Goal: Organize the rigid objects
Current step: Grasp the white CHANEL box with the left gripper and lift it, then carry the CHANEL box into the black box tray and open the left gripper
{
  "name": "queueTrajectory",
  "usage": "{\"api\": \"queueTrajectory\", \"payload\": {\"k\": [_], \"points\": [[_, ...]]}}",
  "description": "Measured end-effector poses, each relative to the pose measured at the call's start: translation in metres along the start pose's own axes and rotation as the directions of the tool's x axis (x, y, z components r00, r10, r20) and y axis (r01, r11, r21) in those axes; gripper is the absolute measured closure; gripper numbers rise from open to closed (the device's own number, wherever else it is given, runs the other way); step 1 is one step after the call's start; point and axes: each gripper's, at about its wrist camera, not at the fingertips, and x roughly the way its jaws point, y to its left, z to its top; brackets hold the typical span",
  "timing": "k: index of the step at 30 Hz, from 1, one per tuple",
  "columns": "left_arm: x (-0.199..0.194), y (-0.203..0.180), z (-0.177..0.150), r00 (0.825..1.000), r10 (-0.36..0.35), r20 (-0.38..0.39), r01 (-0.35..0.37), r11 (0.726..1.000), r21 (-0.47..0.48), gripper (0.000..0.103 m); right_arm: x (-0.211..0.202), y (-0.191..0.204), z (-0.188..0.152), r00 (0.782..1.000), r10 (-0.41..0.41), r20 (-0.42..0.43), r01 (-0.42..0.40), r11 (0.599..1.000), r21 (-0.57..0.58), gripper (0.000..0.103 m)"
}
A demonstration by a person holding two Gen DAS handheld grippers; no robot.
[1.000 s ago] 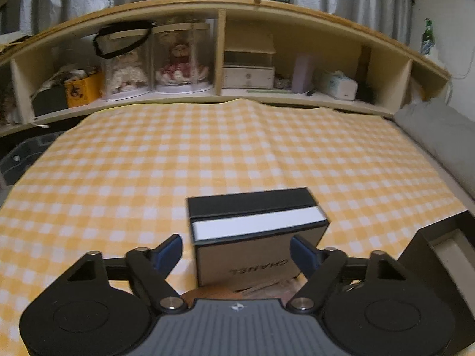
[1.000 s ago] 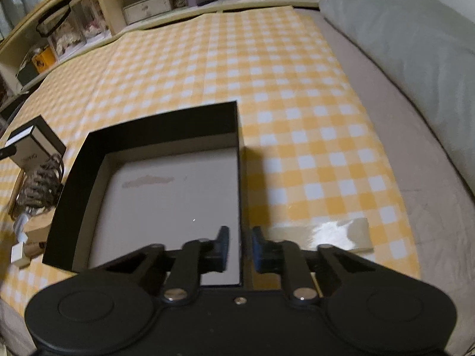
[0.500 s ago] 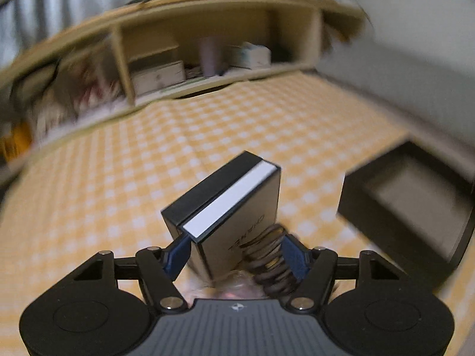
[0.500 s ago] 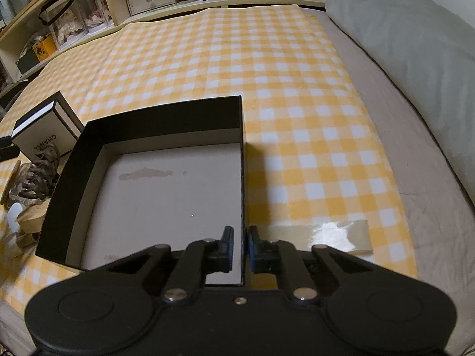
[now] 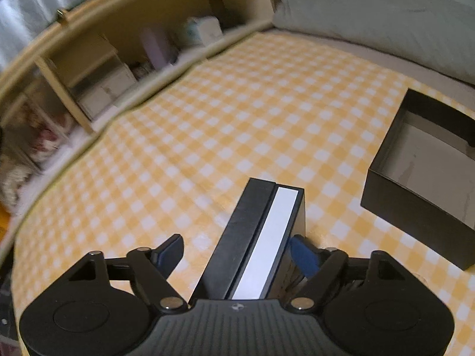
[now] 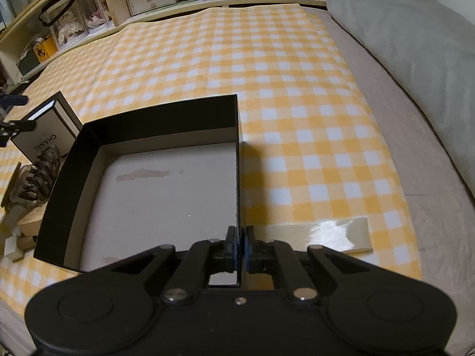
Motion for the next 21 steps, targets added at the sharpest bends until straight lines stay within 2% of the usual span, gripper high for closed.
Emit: {"api": "queueTrajectory", "payload": {"k": [3, 5, 9, 11, 16, 18, 21], "points": [[0.011, -0.004, 0.003, 0.999, -0.019, -0.039, 0.019, 1.000, -0.003, 0.024, 0.001, 0.002, 0.000, 1.000, 0.007, 0.003, -0.007, 1.000, 0.000, 0.097], [0.014, -0.010, 0.003, 0.998, -0.032, -0.051, 0.032, 0.999, -0.017, 0.036, 0.002, 0.004, 0.001, 1.000, 0.012, 0.004, -0.012, 1.000, -0.001, 0.097], [0.009, -0.014, 0.004, 0.999, 0.028, -0.038, -0.032, 0.993, -0.111, 0.042, 0.003, 0.003, 0.001, 1.000, 0.013, 0.005, -0.013, 1.000, 0.000, 0.097], [0.004, -0.010, 0.006, 0.998, 0.053, -0.030, -0.057, 0.980, -0.192, 0.050, 0.003, 0.004, 0.001, 1.000, 0.011, 0.004, -0.011, 1.000, -0.002, 0.097], [-0.023, -0.001, 0.013, 0.996, 0.089, 0.015, -0.077, 0.921, -0.381, 0.053, 0.003, 0.005, 0.001, 1.000, -0.001, -0.010, 0.001, 1.000, -0.002, 0.097], [-0.037, -0.003, 0.021, 0.994, 0.094, 0.050, -0.065, 0.907, -0.415, 0.053, 0.003, 0.006, 0.001, 1.000, -0.007, -0.014, 0.006, 1.000, -0.006, 0.097], [-0.057, -0.016, 0.037, 0.991, 0.075, 0.114, -0.021, 0.910, -0.414, 0.053, 0.002, 0.007, 0.000, 1.000, -0.006, -0.016, 0.006, 1.000, -0.014, 0.097]]}}
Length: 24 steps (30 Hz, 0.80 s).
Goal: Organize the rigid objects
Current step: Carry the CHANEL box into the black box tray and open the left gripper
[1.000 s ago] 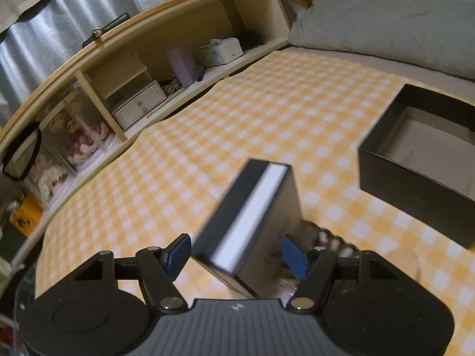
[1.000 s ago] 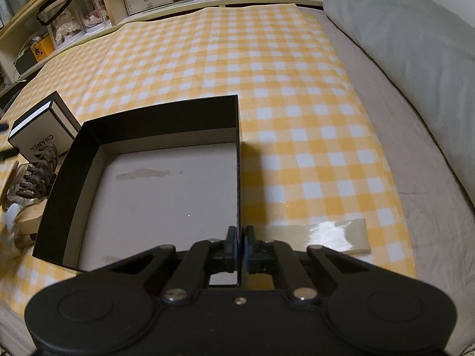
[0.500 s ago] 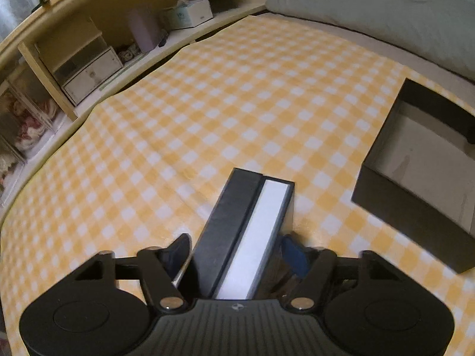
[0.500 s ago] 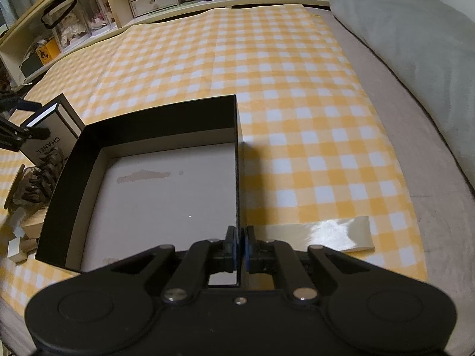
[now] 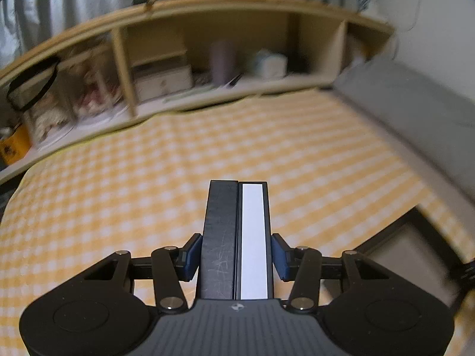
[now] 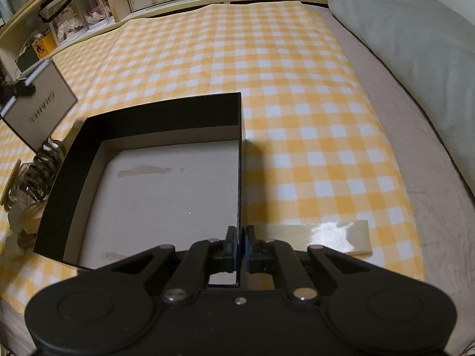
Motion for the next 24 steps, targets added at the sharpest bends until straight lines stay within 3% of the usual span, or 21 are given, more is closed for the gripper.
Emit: {"api": "queueTrajectory", "payload": {"k": [3, 6, 13, 17, 24], "points": [[-0.017, -0.031, 0.010, 0.997, -0.074, 0.034, 0.072, 0.996, 0.057, 0.054, -0.001, -0.001, -0.002, 1.000, 0.004, 0.002, -0.004, 1.000, -0.010, 0.097], [-0.026, -0.072, 0.016, 0.985, -0.168, 0.044, 0.159, 0.974, 0.162, 0.054, -0.001, -0.001, -0.002, 1.000, 0.006, 0.003, -0.006, 1.000, -0.025, 0.097], [-0.016, -0.164, 0.002, 0.950, -0.313, -0.024, 0.297, 0.873, 0.386, 0.053, 0.000, -0.003, -0.002, 1.000, 0.014, 0.001, -0.014, 0.999, -0.030, 0.097], [0.002, -0.195, -0.013, 0.936, -0.342, -0.077, 0.340, 0.834, 0.434, 0.053, 0.000, -0.003, -0.001, 1.000, 0.015, 0.001, -0.015, 0.999, -0.028, 0.097], [0.032, -0.202, -0.033, 0.931, -0.342, -0.128, 0.362, 0.818, 0.447, 0.051, 0.000, -0.003, -0.002, 1.000, 0.023, -0.003, -0.023, 0.999, -0.024, 0.096]]}}
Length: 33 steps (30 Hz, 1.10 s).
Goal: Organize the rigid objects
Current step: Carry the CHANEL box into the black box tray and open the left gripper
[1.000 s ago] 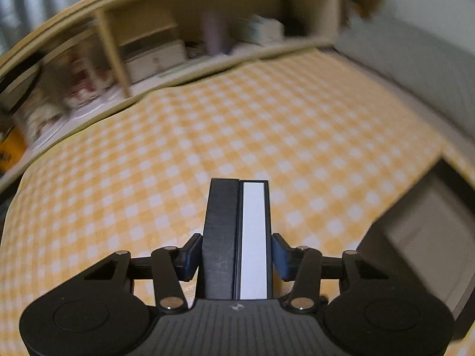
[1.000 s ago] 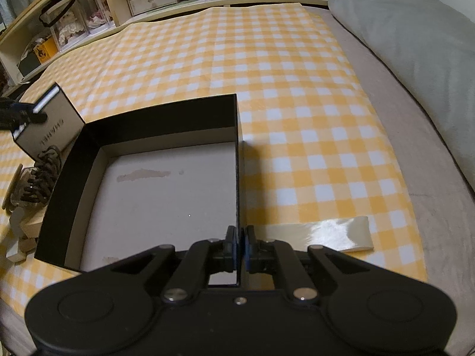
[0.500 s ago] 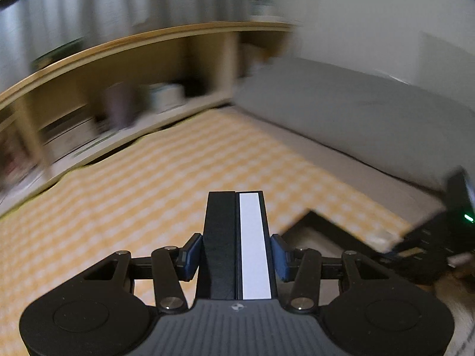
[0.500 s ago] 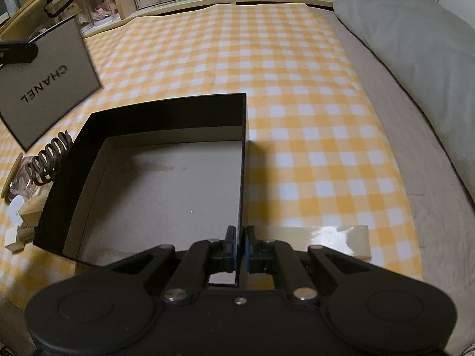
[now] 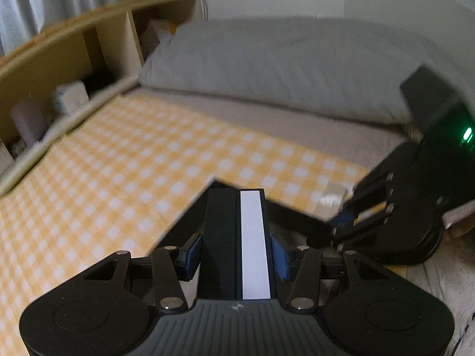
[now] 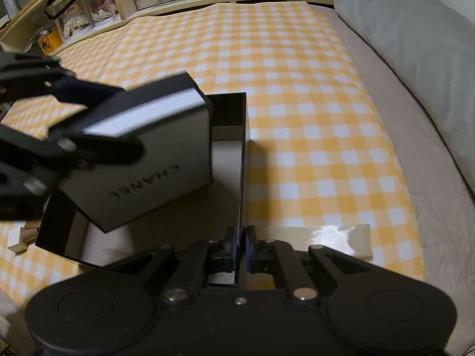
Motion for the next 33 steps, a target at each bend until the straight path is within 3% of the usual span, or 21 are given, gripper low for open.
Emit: {"api": "queueTrajectory", "payload": {"k": [2, 3, 10, 12, 16, 19, 22, 27, 33], "points": [[-0.002, -0.001, -0.006, 0.999, 0.028, -0.030, -0.028, 1.000, -0.002, 0.029, 0.000, 0.001, 0.000, 1.000, -0.004, -0.004, 0.004, 1.000, -0.001, 0.096], [-0.004, 0.000, -0.008, 0.998, 0.033, -0.043, -0.034, 0.999, -0.005, 0.026, 0.000, 0.001, -0.001, 1.000, 0.000, -0.004, 0.000, 1.000, -0.001, 0.096], [-0.027, 0.015, -0.023, 0.984, 0.037, -0.172, -0.069, 0.981, -0.183, 0.024, 0.000, 0.001, 0.000, 1.000, -0.003, -0.004, 0.003, 1.000, -0.003, 0.096], [-0.029, 0.018, -0.028, 0.979, 0.019, -0.204, -0.071, 0.965, -0.254, 0.030, 0.000, 0.002, 0.000, 1.000, -0.003, -0.005, 0.003, 1.000, -0.002, 0.096], [-0.022, 0.017, -0.034, 0.976, -0.023, -0.218, -0.055, 0.938, -0.342, 0.060, 0.000, 0.002, 0.000, 1.000, -0.005, -0.005, 0.005, 1.000, -0.005, 0.096], [-0.016, 0.016, -0.035, 0.976, 0.019, -0.215, -0.093, 0.937, -0.338, 0.069, 0.000, 0.003, -0.001, 1.000, -0.007, -0.007, 0.007, 1.000, -0.009, 0.096], [-0.011, 0.017, -0.031, 0.975, 0.115, -0.190, -0.166, 0.945, -0.282, 0.080, -0.001, 0.004, -0.002, 1.000, -0.012, -0.007, 0.012, 1.000, -0.026, 0.096], [-0.001, 0.030, -0.021, 0.973, 0.177, -0.147, -0.214, 0.930, -0.299, 0.081, -0.001, 0.006, -0.002, 1.000, -0.017, -0.004, 0.017, 0.998, -0.054, 0.097], [0.011, 0.032, -0.010, 0.984, 0.154, -0.096, -0.178, 0.916, -0.359, 0.081, -0.001, 0.007, -0.002, 1.000, -0.018, -0.002, 0.017, 0.997, -0.069, 0.096]]}}
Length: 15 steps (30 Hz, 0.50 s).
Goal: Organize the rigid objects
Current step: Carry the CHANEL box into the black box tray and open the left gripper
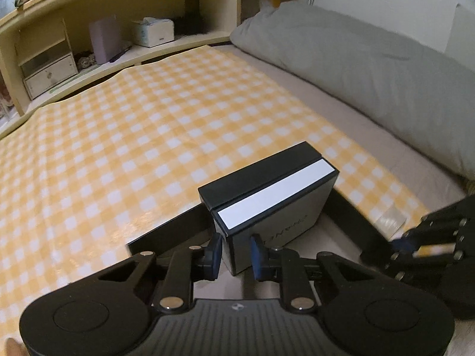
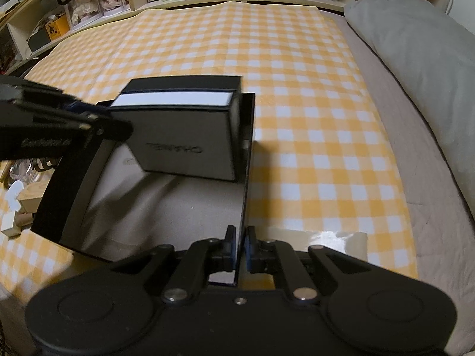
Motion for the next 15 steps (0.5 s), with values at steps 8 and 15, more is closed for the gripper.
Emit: {"api": "queueTrajectory", "payload": {"k": [8, 15], "points": [[0.004, -0.002, -0.002, 1.000, 0.015, 0.025, -0.015, 1.000, 0.001, 0.079, 0.000, 0.002, 0.000, 1.000, 0.002, -0.001, -0.002, 1.000, -0.010, 0.094], [-0.017, -0.001, -0.013, 0.999, -0.016, 0.034, 0.017, 1.000, -0.010, 0.049, 0.001, 0.003, 0.001, 1.000, 0.002, -0.002, -0.002, 1.000, -0.008, 0.094]]}}
